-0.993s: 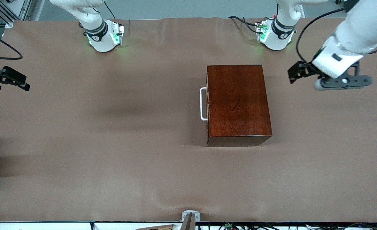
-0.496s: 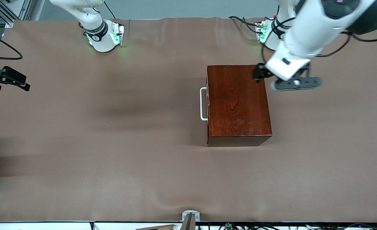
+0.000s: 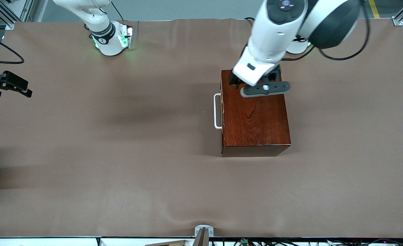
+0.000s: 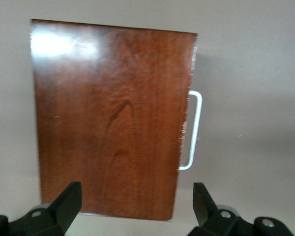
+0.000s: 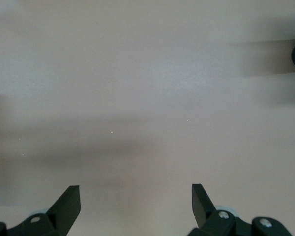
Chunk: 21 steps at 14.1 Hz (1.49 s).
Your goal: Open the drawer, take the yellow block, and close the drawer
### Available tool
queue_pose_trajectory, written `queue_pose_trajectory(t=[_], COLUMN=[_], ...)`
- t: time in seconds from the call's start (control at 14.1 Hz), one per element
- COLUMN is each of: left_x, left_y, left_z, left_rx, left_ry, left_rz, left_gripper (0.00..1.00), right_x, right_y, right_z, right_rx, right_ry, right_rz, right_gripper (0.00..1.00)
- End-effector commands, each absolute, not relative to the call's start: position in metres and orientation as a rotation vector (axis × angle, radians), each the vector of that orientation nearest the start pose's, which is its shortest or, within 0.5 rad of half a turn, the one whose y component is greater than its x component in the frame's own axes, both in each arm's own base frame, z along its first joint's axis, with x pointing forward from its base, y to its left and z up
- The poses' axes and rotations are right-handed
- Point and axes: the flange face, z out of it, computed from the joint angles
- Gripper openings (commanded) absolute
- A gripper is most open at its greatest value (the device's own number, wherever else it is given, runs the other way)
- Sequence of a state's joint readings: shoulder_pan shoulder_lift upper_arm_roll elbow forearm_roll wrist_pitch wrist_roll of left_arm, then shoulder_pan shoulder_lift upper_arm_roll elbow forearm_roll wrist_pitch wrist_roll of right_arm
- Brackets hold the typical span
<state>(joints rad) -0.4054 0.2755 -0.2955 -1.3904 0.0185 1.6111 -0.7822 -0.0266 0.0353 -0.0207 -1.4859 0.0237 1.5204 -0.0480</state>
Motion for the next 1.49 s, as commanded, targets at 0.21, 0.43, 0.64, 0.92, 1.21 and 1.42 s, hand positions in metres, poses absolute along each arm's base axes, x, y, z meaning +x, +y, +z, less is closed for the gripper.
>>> queue_pose_trajectory(t=[0.21, 0.43, 0.64, 0.92, 1.21, 1.42], left_x=[0.490, 0.477, 0.472, 0.462, 0.455, 0.460], left_y=[-0.462, -0.506, -0.534, -0.547, -0.557, -0.561], left_z=[0.519, 0.478, 0.448, 0.439, 0.424, 0.397], left_rx=[-3.147, -3.071, -3.086, -3.063, -3.054, -3.045], left_ry=[-0.108, -0.112, -0.114, -0.088, -0.055, -0.033], left_rz=[-0.023, -0.115, -0.128, -0.178, -0.163, -0.143], left_gripper=[1.00, 1.00, 1.00, 1.00, 1.00, 1.00], right_x=[0.559, 0.559, 0.559, 0.559, 0.559, 0.559], right_y=[-0.027, -0.026, -0.026, -0.026, -0.026, -0.026], right_z=[0.643, 0.643, 0.642, 0.643, 0.643, 0.643], right_rx=[-3.111, -3.110, -3.110, -3.111, -3.111, -3.111], right_ry=[0.012, 0.012, 0.012, 0.009, 0.007, 0.007], right_rz=[-0.007, -0.010, -0.005, -0.007, -0.007, -0.005], right_gripper=[1.00, 1.00, 1.00, 1.00, 1.00, 1.00])
